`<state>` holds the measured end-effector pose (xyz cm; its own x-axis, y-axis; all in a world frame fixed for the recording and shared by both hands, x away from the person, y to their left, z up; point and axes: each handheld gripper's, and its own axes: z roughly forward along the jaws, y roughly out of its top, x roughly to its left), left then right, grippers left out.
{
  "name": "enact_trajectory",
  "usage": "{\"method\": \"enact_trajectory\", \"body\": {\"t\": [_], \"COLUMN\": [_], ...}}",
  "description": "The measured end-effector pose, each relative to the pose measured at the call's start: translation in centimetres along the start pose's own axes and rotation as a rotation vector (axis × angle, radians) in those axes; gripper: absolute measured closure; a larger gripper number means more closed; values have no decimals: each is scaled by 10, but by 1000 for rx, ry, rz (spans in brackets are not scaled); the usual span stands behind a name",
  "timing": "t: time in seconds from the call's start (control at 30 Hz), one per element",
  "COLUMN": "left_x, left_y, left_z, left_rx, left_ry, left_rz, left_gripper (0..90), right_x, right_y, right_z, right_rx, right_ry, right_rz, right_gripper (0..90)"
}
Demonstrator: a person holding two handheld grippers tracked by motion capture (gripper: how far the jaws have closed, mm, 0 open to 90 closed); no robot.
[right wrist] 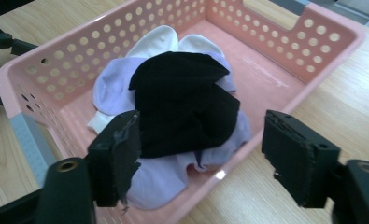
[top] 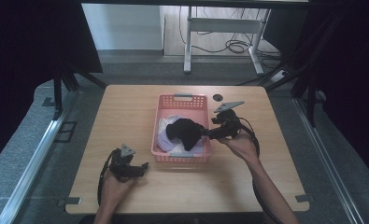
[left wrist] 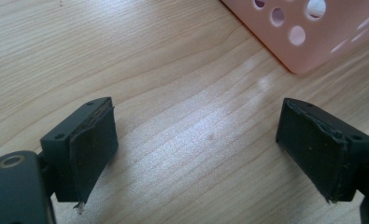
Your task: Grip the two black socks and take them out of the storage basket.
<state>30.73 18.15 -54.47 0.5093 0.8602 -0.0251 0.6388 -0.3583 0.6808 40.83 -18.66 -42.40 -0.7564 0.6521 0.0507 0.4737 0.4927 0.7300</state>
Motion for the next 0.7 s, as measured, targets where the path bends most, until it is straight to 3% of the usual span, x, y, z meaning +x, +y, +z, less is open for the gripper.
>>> {"method": "enact_trajectory", "body": {"t": [0.37,0.7], "left_x": [0,0], "left_y": [0,0], "left_z": [0,0], "left_rx": [0,0], "left_ry": [0,0], "left_rz": [0,0], "left_gripper": [122,122], "right_x": [-4,-2], "right_y": [10,13], "right_z": [33,56], "right_rx": [59,125], "right_ry": [26,24], "right_rz": [-2,-26], "right_gripper": [402,420]}}
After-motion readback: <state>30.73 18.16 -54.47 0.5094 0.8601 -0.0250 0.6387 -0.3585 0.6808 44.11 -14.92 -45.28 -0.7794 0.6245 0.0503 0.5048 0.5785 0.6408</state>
